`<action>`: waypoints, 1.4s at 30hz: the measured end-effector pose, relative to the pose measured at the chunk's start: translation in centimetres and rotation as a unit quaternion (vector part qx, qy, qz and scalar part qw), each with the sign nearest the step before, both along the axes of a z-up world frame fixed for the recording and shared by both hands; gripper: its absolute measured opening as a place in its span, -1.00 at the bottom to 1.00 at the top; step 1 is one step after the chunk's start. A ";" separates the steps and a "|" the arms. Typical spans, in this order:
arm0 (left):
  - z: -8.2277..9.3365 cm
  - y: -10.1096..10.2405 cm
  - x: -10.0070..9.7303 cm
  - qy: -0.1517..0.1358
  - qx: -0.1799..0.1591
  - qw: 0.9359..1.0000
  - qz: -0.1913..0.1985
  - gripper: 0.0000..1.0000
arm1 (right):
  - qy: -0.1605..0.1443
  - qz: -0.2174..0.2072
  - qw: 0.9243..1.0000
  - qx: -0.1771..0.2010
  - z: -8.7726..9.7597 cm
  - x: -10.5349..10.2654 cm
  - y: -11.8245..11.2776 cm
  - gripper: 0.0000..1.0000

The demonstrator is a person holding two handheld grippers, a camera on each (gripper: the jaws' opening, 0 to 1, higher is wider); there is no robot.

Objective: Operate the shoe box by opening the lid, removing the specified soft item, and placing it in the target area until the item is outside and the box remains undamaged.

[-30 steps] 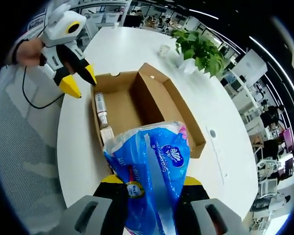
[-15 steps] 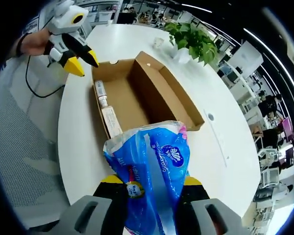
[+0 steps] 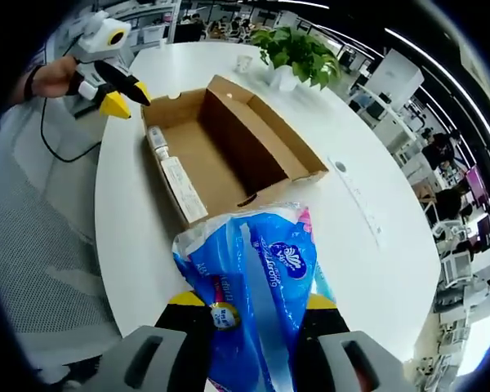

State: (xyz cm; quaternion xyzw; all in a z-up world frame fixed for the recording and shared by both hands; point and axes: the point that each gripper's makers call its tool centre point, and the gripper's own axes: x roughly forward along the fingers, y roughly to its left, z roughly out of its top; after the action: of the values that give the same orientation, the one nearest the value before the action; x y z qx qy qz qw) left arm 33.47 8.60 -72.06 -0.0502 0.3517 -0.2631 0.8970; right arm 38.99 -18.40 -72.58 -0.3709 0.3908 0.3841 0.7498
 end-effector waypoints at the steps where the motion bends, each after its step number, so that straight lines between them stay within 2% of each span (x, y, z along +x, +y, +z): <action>1: 0.0 0.0 0.0 0.000 0.001 1.000 -0.001 -0.29 | 0.001 -0.003 1.000 -0.002 -0.1 -0.2 -0.5 -0.31; 10: -0.2 0.1 -0.2 0.004 0.003 1.000 -0.001 -0.29 | 0.016 -0.024 0.999 -0.020 -2.1 -1.7 -4.0 -0.31; 17: -0.6 0.4 -0.2 0.009 0.005 1.000 0.004 -0.29 | 0.030 -0.049 0.998 -0.019 -3.6 -2.5 -6.3 -0.31; 23: -1.0 0.8 0.0 0.015 0.006 1.000 0.011 -0.28 | 0.036 -0.056 0.998 -0.023 -4.4 -2.9 -7.5 -0.30; 35: -2.0 0.1 -0.8 0.030 0.021 0.999 -0.009 -0.26 | 0.052 -0.079 0.995 -0.022 -5.7 -3.7 -11.0 -0.30; 42: -2.2 0.3 -0.9 0.034 0.020 0.999 -0.004 -0.26 | 0.057 -0.069 0.995 -0.041 -5.9 -3.7 -13.5 -0.30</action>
State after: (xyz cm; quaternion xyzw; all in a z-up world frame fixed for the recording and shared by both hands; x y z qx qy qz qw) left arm 32.56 8.86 -74.22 -0.0394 0.3874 -0.2578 0.8842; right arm 35.25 -31.89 -78.46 -0.3513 0.4728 0.3354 0.7352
